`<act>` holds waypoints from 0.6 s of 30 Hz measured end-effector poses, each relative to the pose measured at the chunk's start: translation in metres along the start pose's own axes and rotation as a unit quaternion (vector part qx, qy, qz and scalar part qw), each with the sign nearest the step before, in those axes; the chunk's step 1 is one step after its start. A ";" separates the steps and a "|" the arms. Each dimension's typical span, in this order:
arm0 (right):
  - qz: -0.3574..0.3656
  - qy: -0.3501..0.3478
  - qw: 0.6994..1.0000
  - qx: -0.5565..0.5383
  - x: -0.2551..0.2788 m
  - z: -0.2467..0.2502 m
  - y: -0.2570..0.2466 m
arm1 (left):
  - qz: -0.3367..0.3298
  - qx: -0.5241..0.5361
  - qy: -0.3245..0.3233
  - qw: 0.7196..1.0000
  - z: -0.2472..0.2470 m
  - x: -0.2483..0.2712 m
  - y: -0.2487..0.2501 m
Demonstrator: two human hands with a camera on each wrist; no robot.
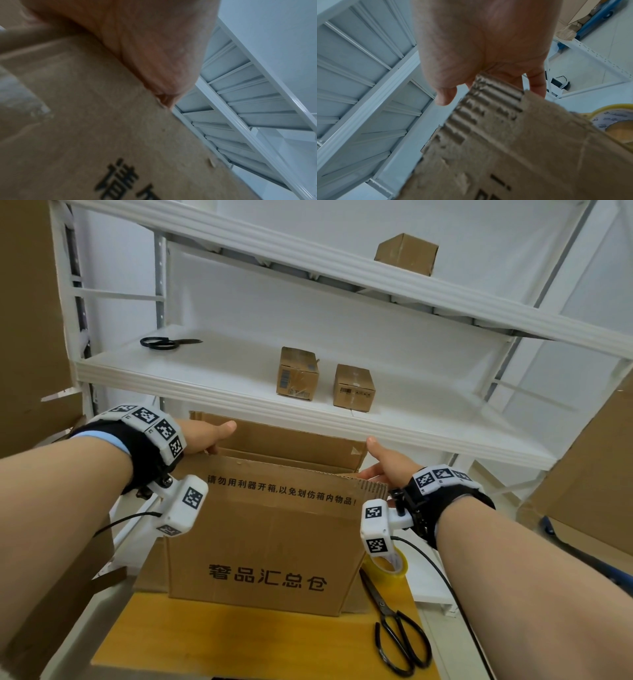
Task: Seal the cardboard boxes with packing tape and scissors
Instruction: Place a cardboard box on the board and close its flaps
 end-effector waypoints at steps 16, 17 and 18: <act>0.009 0.014 1.000 0.012 -0.002 0.001 0.000 | -0.130 -0.084 -0.081 0.985 -0.008 0.002 0.014; 0.013 0.013 1.000 0.017 -0.002 0.001 -0.001 | -0.132 -0.079 -0.073 0.985 -0.009 0.002 0.014; 0.015 0.012 1.000 0.023 -0.001 0.001 -0.001 | -0.134 -0.075 -0.065 0.986 -0.009 0.002 0.015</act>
Point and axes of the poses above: each hand's wrist, its own x-axis away from the middle knuckle, its own z-axis out of the back of the hand, y = z × x, the point moved 10 cm from there along -x, towards the middle knuckle, and after that the axes turned 10 degrees about x, right-handed, at the moved point
